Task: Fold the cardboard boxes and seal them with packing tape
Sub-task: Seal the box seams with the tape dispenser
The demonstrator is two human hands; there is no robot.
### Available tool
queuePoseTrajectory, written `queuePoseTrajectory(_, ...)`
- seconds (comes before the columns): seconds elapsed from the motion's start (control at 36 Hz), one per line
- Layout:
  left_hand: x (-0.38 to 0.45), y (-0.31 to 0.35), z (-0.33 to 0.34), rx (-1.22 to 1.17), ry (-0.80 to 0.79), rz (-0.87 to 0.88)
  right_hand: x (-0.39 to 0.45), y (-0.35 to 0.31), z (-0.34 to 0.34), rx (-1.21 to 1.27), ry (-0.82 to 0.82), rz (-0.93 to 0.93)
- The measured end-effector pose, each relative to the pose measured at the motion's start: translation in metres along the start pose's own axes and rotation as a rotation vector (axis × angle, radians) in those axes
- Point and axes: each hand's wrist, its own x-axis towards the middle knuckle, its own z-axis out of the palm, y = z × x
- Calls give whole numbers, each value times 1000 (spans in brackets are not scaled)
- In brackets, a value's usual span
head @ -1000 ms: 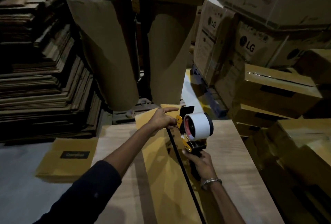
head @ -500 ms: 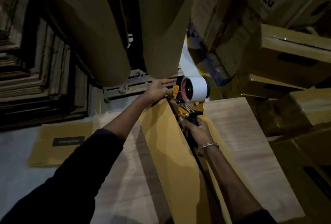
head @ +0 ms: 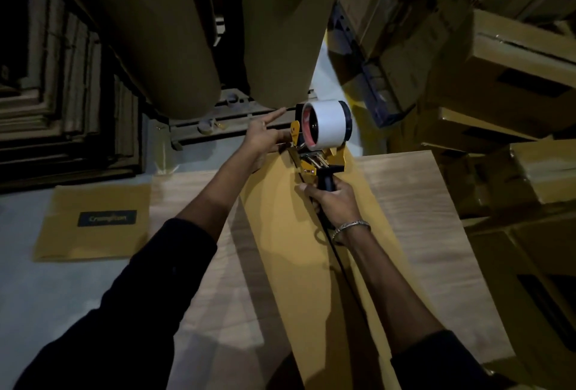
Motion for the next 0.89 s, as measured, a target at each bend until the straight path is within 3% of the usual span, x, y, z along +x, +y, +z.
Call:
queuePoseTrajectory(0.31,4,-6,-13,375,-132,21,0,5,0,-20,-22,-3)
queuePoseTrajectory(0.47,6,-8,-13,491,-127,55,2,4,-1,-46,-38,48)
queuePoseTrajectory(0.56,8,-15,-16,559,-49,29,2,2,-3,-35,-67,72)
queuePoseTrajectory(0.69,-3,-26,-16,796,34,402,4,-1,-4,-64,-114,85)
queuePoseTrajectory(0.75,-12,-25,-14,770,14,459,4,-3,-5,-65,-135,93)
queuePoseTrajectory(0.89,-15,-18,-28,585,-179,287,6,-6,-6,-85,-142,113)
